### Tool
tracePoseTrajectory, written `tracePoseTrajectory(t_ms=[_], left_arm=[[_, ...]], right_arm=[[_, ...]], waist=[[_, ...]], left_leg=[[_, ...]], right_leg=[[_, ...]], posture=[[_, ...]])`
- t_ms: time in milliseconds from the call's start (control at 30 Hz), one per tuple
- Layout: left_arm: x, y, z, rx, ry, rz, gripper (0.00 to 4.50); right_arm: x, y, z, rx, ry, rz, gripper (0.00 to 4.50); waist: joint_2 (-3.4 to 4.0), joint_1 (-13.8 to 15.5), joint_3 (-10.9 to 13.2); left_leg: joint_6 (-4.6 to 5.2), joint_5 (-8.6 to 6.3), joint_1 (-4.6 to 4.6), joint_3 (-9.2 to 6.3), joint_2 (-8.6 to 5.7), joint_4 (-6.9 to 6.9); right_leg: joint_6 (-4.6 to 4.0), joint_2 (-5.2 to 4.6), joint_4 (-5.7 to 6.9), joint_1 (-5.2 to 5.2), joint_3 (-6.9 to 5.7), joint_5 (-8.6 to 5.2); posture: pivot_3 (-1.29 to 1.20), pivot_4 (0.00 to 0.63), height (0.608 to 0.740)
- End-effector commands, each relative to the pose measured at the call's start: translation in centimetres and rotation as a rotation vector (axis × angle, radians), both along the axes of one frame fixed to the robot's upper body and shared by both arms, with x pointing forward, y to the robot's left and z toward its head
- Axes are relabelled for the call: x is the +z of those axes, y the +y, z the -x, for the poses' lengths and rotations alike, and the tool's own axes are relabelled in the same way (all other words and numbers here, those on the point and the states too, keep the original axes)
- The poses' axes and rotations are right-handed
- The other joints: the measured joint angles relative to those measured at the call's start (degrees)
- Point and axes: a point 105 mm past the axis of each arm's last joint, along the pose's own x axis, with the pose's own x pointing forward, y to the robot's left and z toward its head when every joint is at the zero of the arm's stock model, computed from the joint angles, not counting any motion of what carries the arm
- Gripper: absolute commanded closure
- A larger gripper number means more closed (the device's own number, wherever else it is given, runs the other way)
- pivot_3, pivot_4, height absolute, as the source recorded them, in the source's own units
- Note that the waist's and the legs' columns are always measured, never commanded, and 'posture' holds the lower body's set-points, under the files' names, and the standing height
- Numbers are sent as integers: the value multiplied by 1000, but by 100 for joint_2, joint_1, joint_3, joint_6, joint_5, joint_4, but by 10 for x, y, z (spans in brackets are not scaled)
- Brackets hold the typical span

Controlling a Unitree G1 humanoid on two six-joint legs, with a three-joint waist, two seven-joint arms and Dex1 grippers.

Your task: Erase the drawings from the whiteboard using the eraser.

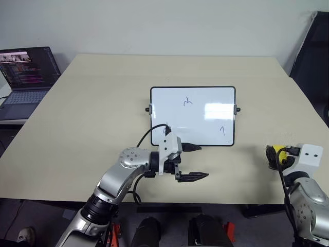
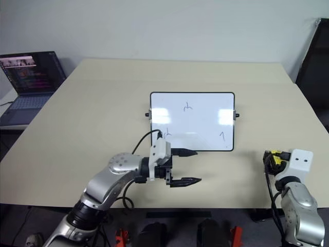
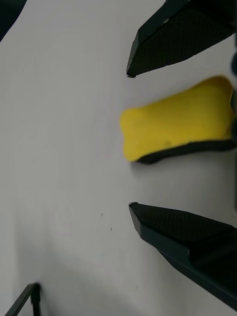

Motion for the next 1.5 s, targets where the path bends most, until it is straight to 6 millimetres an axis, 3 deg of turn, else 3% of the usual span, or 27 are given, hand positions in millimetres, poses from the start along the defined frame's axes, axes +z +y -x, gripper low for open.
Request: tracePoseTrajectory(t_ms=[33,267,767,867,1067,1400,1500], left_arm=[[10,-5,6,-37,-42,20,0],[12,-5,1,-19,-57,24,0],[10,1,-1,27,-64,16,0],[10,2,-1,31,-65,14,0],[10,2,-1,35,-65,16,0],[11,1,-4,42,-70,15,0],[11,3,-9,77,-91,10,0]], right_arm=[[10,-10,0,-12,-45,-17,62],[-4,-12,-1,-16,-19,-85,62],[-3,-11,-13,17,-15,-70,62],[-3,-12,-14,17,-17,-70,968],[-2,-13,-16,14,-24,-61,3256],[2,-12,-17,16,-38,-36,3325],[16,7,-20,101,-96,8,3325]], waist=[[0,-2,0],[2,-2,-1],[5,-2,-2],[5,-2,-2],[5,-2,-2],[5,-2,-2],[6,-5,-2]], left_leg=[[0,0,0,0,0,0],[0,0,0,1,0,0],[0,0,1,2,0,0],[0,0,1,2,0,0],[0,0,1,2,0,0],[0,0,1,2,0,0],[0,0,2,2,0,0]], right_leg=[[0,0,0,0,0,0],[0,1,2,0,1,0],[0,2,2,0,3,0],[0,2,3,0,3,0],[0,2,3,0,3,0],[0,2,3,0,3,0],[0,2,3,0,4,0]], posture=[[0,150,740],[0,150,740],[0,150,740],[0,150,740],[0,150,740],[0,150,740],[0,150,740]])
